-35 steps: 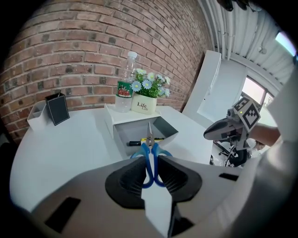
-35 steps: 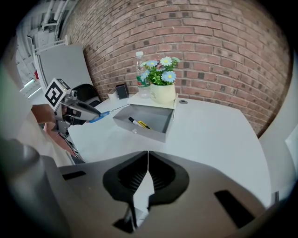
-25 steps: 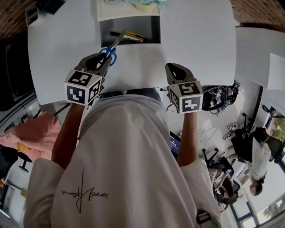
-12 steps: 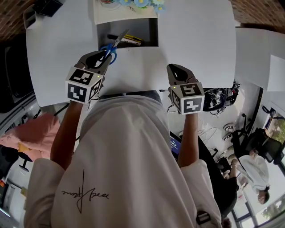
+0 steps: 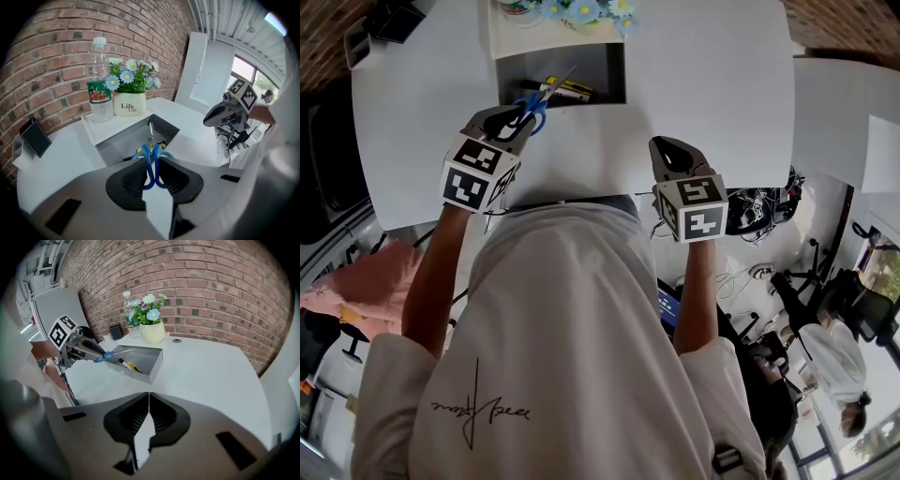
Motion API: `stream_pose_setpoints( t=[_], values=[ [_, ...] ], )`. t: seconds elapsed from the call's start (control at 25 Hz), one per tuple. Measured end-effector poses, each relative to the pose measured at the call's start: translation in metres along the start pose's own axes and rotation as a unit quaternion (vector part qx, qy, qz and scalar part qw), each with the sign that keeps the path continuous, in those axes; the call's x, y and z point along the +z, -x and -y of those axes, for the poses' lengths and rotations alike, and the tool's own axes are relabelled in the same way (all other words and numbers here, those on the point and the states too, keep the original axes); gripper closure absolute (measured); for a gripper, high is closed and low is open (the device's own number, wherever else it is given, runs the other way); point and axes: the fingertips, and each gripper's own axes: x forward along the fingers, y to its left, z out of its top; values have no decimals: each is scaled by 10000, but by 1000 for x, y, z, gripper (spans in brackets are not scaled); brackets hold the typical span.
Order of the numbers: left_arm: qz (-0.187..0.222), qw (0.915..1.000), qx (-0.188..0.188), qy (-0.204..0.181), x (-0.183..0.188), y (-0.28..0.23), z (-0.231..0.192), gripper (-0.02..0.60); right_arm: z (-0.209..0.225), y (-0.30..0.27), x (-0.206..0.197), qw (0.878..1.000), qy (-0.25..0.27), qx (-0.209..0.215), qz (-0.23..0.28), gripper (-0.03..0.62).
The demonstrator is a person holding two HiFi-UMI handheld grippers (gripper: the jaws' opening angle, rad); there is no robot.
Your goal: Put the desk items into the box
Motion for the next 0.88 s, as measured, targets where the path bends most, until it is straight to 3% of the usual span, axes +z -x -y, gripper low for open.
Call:
stream_pose_setpoints(
  t=[0.52, 0.88],
  values=[
    [-107, 9970, 78, -759, 26, -23, -7, 495, 18, -1, -3, 10000, -78, -16, -50, 566],
    [-285, 9876, 130, -1538, 35, -43, -9, 495, 26, 0, -8, 9998, -148, -32, -102, 566]
  ],
)
